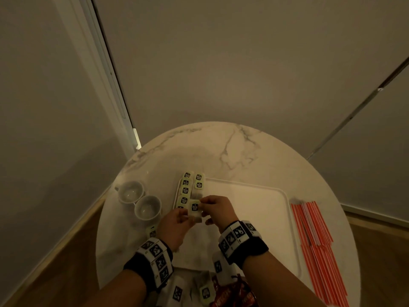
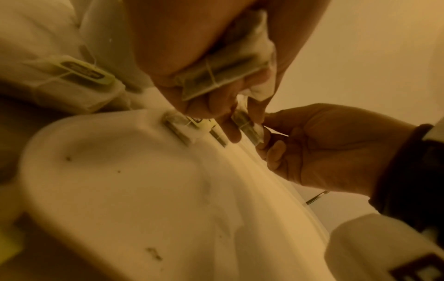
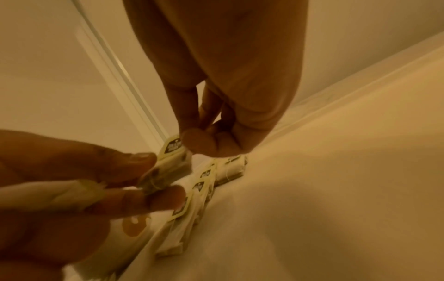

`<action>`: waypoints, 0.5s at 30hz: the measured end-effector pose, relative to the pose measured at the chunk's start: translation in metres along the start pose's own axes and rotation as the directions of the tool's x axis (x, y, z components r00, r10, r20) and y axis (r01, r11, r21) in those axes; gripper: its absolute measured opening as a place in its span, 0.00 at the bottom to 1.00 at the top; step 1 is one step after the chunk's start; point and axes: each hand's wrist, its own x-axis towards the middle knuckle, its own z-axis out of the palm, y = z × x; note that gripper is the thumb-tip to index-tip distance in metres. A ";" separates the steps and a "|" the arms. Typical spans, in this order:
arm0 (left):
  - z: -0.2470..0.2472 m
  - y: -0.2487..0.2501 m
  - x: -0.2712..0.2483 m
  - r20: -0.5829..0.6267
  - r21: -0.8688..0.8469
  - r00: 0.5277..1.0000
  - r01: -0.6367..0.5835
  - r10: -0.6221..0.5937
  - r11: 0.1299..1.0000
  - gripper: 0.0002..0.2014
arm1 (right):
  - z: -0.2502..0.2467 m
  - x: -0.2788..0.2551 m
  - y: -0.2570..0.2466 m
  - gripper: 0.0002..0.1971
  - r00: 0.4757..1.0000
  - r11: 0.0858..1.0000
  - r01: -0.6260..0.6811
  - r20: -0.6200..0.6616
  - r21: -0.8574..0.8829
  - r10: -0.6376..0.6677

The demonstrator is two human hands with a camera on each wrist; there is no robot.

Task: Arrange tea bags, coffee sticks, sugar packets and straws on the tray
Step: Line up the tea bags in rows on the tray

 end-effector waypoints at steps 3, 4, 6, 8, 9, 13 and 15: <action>-0.004 -0.004 0.006 0.023 -0.017 0.999 0.037 -0.037 0.999 0.16 | 0.002 0.019 -0.001 0.03 0.999 1.000 -0.009 -0.047 0.015 0.010; -0.005 -0.004 0.006 0.035 -0.020 0.999 0.040 -0.039 0.999 0.16 | 0.002 0.025 -0.001 0.04 0.998 1.000 -0.015 -0.063 0.012 0.016; -0.007 -0.005 0.005 0.066 -0.004 0.997 0.042 -0.042 0.999 0.16 | 0.003 0.036 0.001 0.04 0.996 0.999 -0.033 -0.089 -0.017 0.031; -0.008 -0.007 0.004 0.097 0.042 0.995 0.035 -0.039 0.999 0.15 | 0.005 0.044 0.005 0.05 0.993 0.995 -0.035 -0.115 -0.089 0.025; -0.008 -0.007 0.003 0.106 0.063 0.994 0.029 -0.036 0.998 0.14 | 0.007 0.047 0.006 0.06 0.992 0.990 -0.030 -0.129 -0.138 0.012; -0.010 -0.009 -0.001 0.129 0.094 0.991 0.030 -0.042 0.995 0.11 | 0.009 0.057 0.012 0.08 0.981 0.959 -0.022 -0.192 -0.281 -0.034; -0.010 -0.009 -0.002 0.150 0.109 0.988 0.026 -0.042 0.994 0.09 | 0.011 0.060 0.012 0.08 0.974 0.956 -0.008 -0.219 -0.293 -0.059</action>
